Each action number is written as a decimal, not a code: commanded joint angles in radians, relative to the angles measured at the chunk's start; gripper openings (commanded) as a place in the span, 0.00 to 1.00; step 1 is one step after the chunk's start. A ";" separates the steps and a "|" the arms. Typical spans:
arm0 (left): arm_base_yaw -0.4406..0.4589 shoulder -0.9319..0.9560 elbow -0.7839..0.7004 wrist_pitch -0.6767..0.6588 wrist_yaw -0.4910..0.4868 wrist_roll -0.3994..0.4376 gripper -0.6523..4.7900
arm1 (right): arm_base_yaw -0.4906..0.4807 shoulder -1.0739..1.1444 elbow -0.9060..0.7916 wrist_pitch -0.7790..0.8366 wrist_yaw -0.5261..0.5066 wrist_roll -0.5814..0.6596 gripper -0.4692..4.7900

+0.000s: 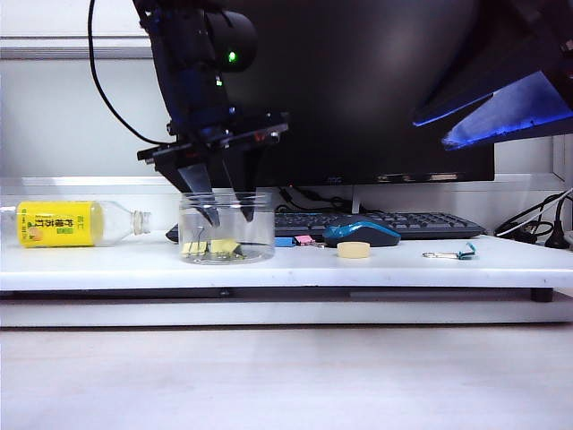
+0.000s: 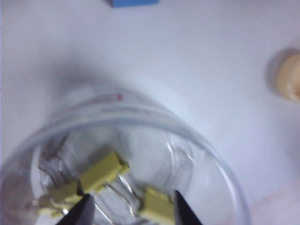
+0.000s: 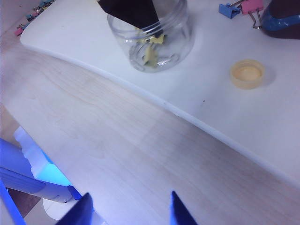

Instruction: Take the clips out of the round transparent plastic box and place them on the table.

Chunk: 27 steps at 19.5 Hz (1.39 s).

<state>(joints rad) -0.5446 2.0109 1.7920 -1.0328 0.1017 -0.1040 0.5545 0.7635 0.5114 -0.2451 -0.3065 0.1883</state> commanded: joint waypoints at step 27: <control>0.000 0.062 0.011 -0.042 -0.195 0.112 0.38 | -0.001 0.000 0.005 0.012 0.043 -0.011 0.49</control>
<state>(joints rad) -0.5438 2.0739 1.8030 -1.0779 -0.0906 -0.0029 0.5537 0.7647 0.5114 -0.2451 -0.2691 0.1818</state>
